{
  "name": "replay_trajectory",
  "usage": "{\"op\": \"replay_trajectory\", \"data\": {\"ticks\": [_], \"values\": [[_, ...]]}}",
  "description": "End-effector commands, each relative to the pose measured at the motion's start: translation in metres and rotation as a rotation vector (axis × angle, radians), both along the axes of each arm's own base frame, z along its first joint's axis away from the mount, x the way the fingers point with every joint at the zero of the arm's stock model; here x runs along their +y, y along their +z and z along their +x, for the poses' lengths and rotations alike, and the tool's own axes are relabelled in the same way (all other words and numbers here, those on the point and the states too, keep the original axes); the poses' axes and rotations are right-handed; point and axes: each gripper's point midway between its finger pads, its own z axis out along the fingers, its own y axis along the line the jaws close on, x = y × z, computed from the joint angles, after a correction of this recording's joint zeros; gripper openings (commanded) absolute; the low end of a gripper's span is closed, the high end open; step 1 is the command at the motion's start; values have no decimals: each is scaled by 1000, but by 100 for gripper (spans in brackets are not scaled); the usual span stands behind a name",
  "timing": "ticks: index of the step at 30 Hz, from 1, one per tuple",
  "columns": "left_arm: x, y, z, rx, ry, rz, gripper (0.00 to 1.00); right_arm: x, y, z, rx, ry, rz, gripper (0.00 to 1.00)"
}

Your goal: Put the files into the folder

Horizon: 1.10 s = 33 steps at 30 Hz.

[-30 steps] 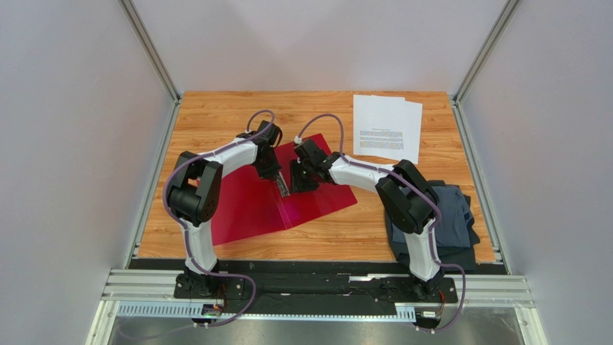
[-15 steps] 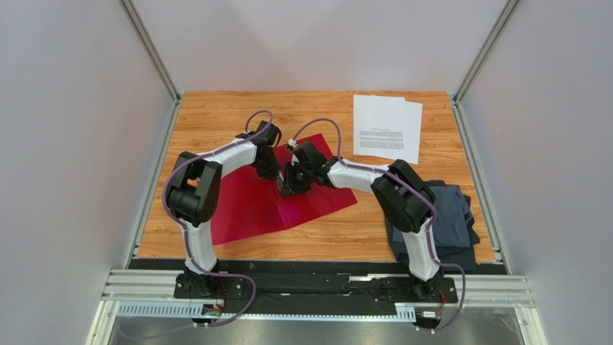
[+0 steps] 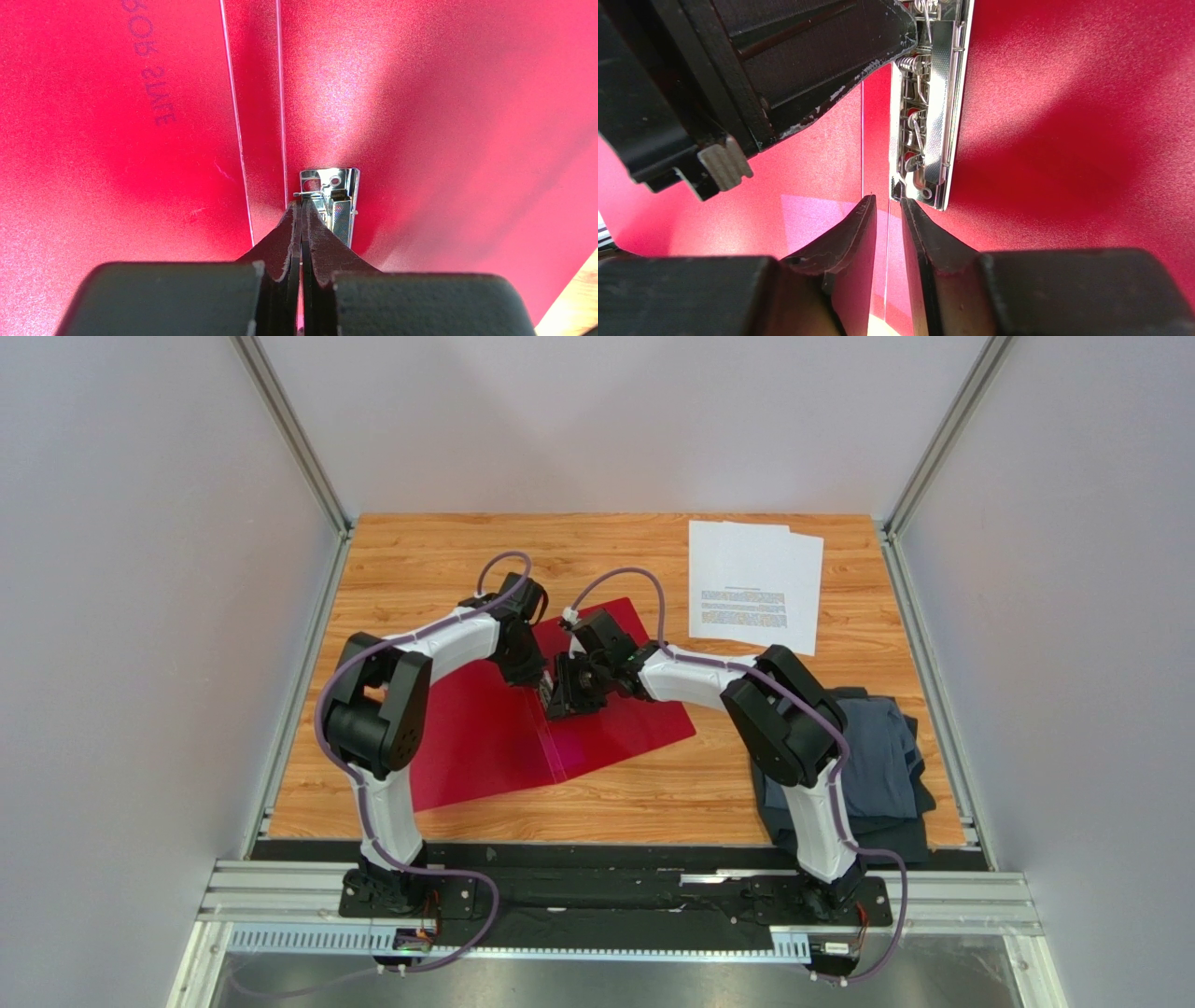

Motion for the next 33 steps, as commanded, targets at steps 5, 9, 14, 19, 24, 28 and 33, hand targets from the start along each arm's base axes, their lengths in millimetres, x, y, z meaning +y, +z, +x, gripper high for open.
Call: {"op": "replay_trajectory", "data": {"ticks": [5, 9, 14, 19, 24, 28, 33], "values": [[16, -37, -58, 216, -21, 71, 0, -9, -18, 12, -21, -26, -58, 31], [16, -38, -58, 214, -22, 74, 0, -15, -19, 11, -26, -32, -69, 31], [16, -39, -60, 220, -23, 72, 0, -16, -17, 9, -23, -32, -59, 31], [17, -42, -63, 229, -22, 72, 0, -3, -16, 9, 0, -9, -2, 26], [16, -41, -64, 229, -20, 66, 0, 1, -16, 7, 10, 2, 21, 19], [15, -42, -65, 235, -17, 60, 0, 4, -13, 9, 2, 9, 30, 20], [13, -43, -64, 236, -23, 51, 0, 3, -16, 10, 5, 6, 17, 13]]}}
